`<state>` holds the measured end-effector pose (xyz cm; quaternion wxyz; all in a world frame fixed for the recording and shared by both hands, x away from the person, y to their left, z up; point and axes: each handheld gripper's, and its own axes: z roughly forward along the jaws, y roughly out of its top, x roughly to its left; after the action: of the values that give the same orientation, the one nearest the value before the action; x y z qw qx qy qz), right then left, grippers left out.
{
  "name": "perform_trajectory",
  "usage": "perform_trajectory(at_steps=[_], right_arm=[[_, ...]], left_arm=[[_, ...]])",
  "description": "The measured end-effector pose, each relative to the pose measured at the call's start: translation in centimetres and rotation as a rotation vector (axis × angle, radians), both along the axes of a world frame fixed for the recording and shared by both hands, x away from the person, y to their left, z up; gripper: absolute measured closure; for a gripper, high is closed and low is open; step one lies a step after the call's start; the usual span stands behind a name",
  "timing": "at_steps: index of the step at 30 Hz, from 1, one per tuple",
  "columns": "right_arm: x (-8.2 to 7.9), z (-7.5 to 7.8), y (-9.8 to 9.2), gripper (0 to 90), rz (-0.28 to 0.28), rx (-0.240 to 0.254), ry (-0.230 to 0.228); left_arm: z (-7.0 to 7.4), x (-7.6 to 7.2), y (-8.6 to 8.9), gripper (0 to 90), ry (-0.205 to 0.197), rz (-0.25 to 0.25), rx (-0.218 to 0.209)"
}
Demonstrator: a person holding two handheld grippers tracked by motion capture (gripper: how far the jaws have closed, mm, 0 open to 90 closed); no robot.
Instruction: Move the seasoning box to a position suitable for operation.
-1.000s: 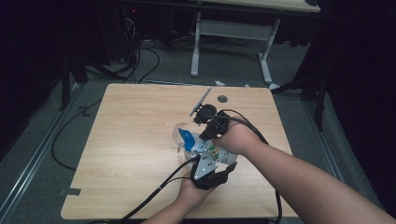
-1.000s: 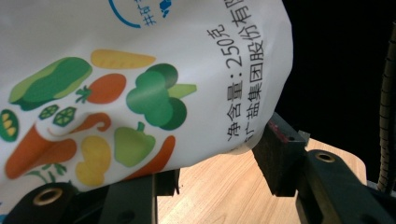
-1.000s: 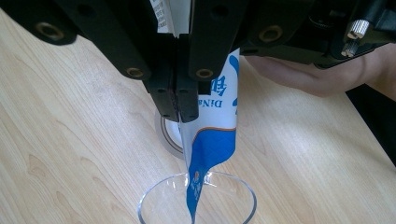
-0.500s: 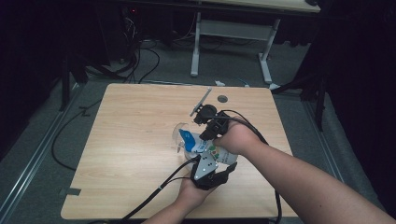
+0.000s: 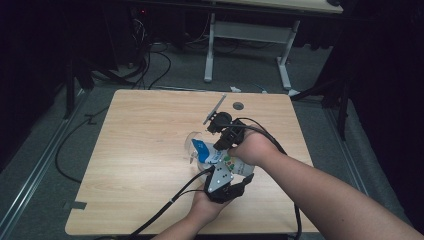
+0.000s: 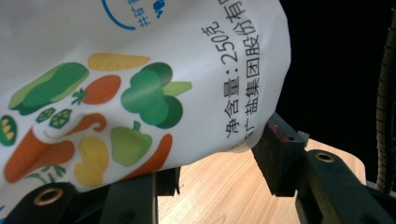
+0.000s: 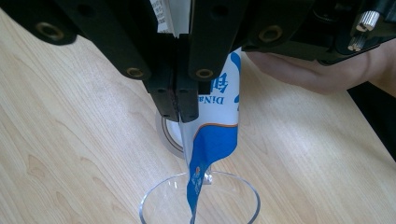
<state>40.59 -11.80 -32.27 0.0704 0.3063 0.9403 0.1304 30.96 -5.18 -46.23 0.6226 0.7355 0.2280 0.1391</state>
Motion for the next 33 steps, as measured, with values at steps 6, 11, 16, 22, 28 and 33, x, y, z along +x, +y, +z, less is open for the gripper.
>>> perform_trajectory(at_steps=[6, 11, 16, 22, 28, 33], right_arm=[[0.0, 0.04, -0.07, 89.6, 0.002, 0.002, -0.003], [-0.06, 0.01, -0.1, 89.6, 0.0, 0.002, -0.003], [-0.09, 0.07, -0.14, 89.6, -0.001, 0.0, -0.004], [-0.16, 0.05, -0.2, 89.6, -0.001, 0.005, -0.006], [-0.27, 0.08, -0.2, 89.6, 0.002, 0.003, -0.002], [-0.43, -0.08, -0.31, 89.6, 0.0, 0.007, 0.002]], left_arm=[[0.0, -0.03, 0.03, 55.5, -0.004, -0.002, 0.003], [-0.03, -0.06, -0.02, 55.5, -0.005, -0.003, 0.002], [-0.06, -0.07, -0.03, 55.6, -0.007, -0.003, 0.005], [-0.19, -0.13, 0.05, 55.6, -0.012, -0.003, 0.016], [-0.47, -0.32, 0.15, 55.5, -0.015, -0.004, 0.02], [-0.99, -0.52, 0.27, 55.4, -0.016, -0.008, 0.034]])
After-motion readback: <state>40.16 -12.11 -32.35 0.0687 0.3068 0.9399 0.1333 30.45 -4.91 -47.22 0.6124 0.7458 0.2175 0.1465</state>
